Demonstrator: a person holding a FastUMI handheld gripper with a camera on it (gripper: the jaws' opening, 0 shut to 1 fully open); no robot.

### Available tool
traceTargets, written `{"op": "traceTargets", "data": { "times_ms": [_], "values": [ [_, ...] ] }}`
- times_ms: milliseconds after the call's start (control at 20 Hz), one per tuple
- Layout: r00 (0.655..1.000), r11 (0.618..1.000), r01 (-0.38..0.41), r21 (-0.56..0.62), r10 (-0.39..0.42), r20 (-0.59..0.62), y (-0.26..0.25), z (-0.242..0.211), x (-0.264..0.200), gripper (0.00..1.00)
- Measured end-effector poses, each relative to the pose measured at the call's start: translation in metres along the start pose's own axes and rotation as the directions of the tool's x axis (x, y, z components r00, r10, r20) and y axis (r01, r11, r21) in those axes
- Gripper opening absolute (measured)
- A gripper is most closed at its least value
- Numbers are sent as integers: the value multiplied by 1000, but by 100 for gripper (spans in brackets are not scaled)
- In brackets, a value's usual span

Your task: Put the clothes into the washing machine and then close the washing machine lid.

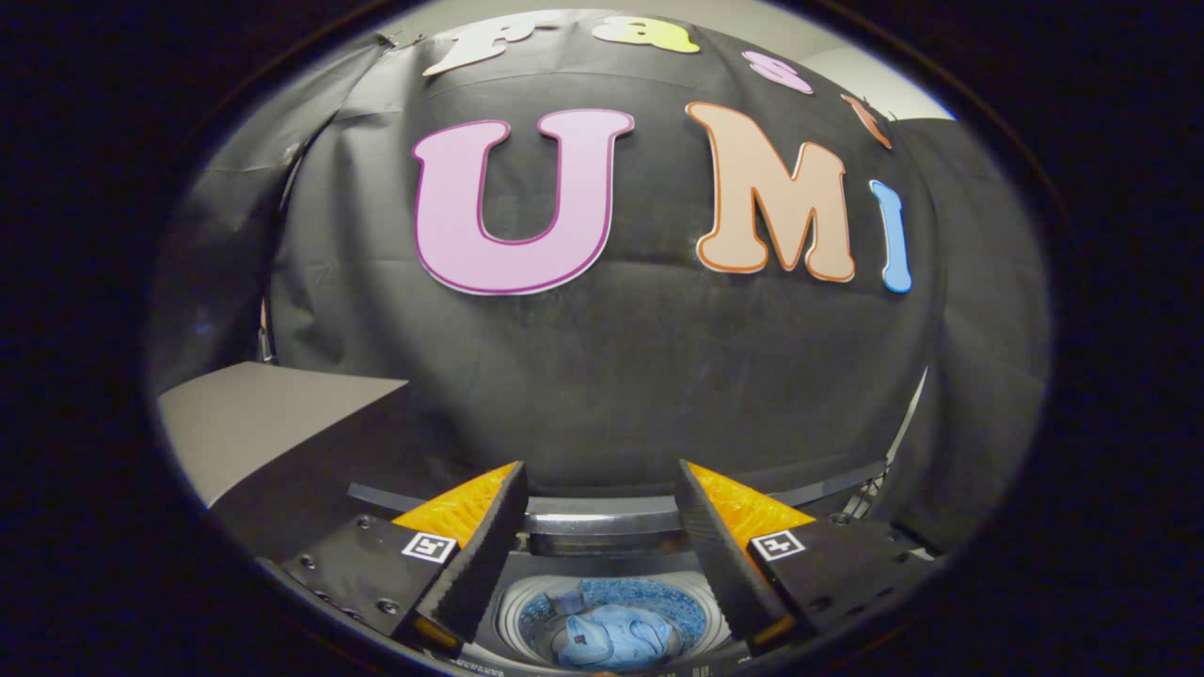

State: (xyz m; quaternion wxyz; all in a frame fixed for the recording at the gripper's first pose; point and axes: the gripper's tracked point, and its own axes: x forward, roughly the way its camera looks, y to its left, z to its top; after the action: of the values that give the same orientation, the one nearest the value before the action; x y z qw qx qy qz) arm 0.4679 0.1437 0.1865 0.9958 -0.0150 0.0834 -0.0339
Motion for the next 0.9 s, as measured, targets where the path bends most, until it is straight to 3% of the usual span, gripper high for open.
{"op": "traceTargets", "data": {
  "times_ms": [350,900],
  "values": [
    [999,999,-25,-34,26,43,-1,8,3,98],
    [989,998,-63,8,62,138,5,15,5,98]
  ]
}}
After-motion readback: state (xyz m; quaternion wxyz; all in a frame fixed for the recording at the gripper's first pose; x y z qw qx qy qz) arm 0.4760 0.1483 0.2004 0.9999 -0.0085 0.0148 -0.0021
